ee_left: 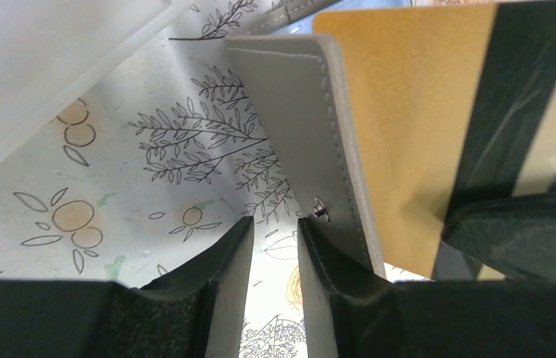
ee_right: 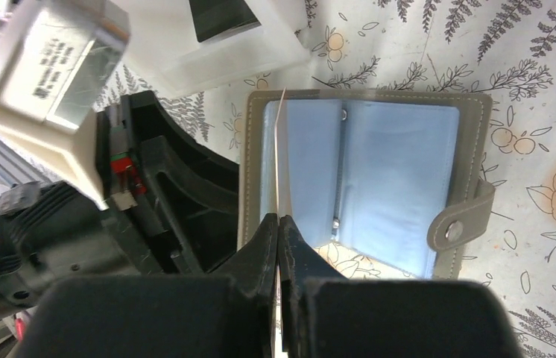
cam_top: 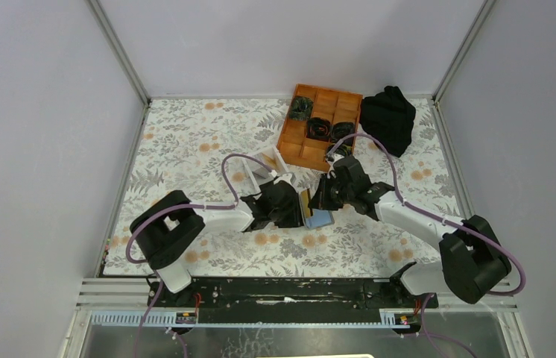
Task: Put the credit cards into the card holder
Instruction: Open the card holder at the center of the board.
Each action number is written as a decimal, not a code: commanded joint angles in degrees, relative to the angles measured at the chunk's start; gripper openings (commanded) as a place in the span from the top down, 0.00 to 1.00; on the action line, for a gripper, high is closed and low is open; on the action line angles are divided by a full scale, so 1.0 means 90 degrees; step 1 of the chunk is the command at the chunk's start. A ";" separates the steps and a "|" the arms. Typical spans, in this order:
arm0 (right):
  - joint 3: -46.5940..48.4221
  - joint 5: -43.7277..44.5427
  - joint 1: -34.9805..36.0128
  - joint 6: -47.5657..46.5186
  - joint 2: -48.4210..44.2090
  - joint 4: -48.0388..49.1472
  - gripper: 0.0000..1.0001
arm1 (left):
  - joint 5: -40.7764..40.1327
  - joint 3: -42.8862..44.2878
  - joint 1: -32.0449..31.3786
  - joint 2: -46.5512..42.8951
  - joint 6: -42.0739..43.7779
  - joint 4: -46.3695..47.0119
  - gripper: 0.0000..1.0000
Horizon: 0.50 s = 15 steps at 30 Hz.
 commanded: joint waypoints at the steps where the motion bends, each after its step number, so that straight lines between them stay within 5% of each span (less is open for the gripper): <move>1: 0.0237 0.0161 0.0252 -0.0104 0.0195 -0.0003 1.00 | -0.0258 -0.0438 -0.0042 0.0123 0.0257 -0.1076 0.63; 15: 0.0143 0.0964 0.1165 -0.0296 0.0612 -0.0029 1.00 | -0.0186 -0.0637 -0.0012 0.0198 0.0234 -0.1980 0.63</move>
